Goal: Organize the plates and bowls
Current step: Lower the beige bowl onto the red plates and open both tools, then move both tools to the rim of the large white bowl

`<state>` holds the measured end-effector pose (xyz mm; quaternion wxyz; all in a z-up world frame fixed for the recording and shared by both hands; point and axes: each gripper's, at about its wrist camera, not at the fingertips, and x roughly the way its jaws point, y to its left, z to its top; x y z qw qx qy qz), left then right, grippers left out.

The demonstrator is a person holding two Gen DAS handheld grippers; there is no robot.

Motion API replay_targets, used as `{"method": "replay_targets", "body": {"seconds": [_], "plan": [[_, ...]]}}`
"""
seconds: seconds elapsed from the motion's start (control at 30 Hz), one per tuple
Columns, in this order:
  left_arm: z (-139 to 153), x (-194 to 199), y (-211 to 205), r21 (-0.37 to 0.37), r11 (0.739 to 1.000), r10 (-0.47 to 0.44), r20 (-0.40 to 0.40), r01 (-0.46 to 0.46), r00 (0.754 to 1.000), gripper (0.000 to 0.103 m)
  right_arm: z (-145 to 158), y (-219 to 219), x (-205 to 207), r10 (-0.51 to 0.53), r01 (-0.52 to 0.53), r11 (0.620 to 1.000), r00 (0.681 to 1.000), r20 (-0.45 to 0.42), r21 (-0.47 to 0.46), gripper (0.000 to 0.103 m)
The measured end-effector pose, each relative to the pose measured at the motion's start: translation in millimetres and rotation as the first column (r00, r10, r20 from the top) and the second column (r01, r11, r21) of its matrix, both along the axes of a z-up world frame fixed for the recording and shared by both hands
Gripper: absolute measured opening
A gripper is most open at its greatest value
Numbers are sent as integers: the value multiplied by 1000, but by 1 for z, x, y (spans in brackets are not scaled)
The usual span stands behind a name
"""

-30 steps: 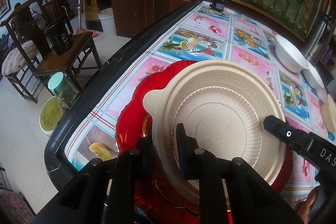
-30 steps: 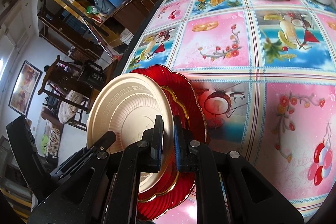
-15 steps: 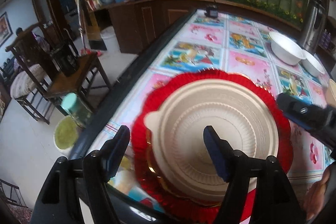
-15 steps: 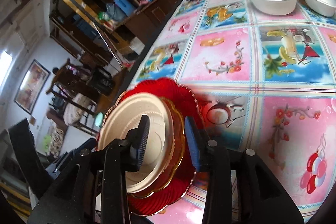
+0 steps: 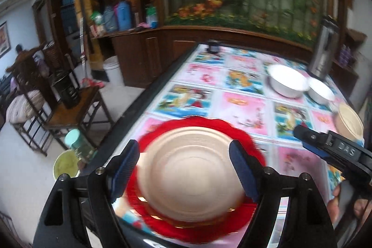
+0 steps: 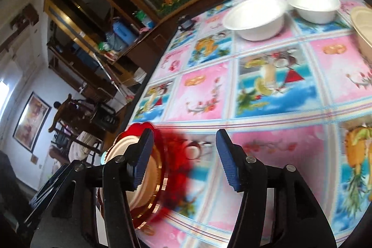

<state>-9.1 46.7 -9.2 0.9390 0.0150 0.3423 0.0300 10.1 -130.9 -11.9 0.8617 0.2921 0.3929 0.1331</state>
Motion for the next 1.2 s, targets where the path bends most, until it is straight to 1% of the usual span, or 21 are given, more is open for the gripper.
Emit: {"method": "replay_targets", "body": {"seconds": [0.13, 0.27, 0.43, 0.57, 0.73, 0.8, 0.87, 0.97, 1.03, 1.07, 1.1, 1.17, 1.2], "plan": [[-6, 4, -38, 11, 996, -90, -37, 90, 995, 79, -3, -24, -4, -29, 29, 1000, 1000, -10, 11, 56], [-12, 10, -75, 14, 986, -164, -77, 166, 983, 79, -4, -57, -10, -74, 74, 997, 997, -11, 30, 56], [-20, 22, -105, 3, 980, -199, -121, 200, 973, 79, -7, -94, -13, -130, 131, 990, 991, -24, 55, 56], [-29, 31, -123, -13, 978, -207, -155, 207, 966, 79, -8, -120, -12, -165, 166, 984, 986, -29, 66, 56], [-42, 46, -139, -43, 976, -216, -218, 212, 952, 79, -6, -135, -1, -159, 161, 983, 987, -36, 83, 56], [-42, 57, -141, -75, 974, -224, -255, 212, 941, 79, -2, -136, 10, -143, 145, 986, 989, -34, 77, 56], [-36, 68, -140, -105, 971, -234, -281, 213, 931, 79, 3, -135, 22, -133, 135, 989, 991, -30, 65, 56], [-11, 96, -136, -166, 963, -257, -321, 213, 911, 79, 18, -139, 49, -122, 123, 990, 992, -31, 61, 56], [10, 120, -136, -191, 959, -263, -322, 210, 909, 79, 31, -142, 75, -119, 122, 991, 991, -65, 48, 56], [17, 130, -137, -191, 959, -263, -326, 209, 908, 79, 36, -144, 89, -117, 122, 991, 989, -87, 52, 56], [27, 145, -139, -164, 967, -241, -322, 197, 915, 79, 39, -147, 98, -118, 125, 990, 988, -101, 67, 56], [41, 173, -143, -79, 983, -181, -297, 165, 938, 79, 44, -153, 123, -121, 137, 984, 983, -137, 116, 56], [45, 189, -146, -44, 988, -155, -288, 148, 945, 79, 45, -156, 133, -124, 144, 981, 981, -152, 127, 58]]}}
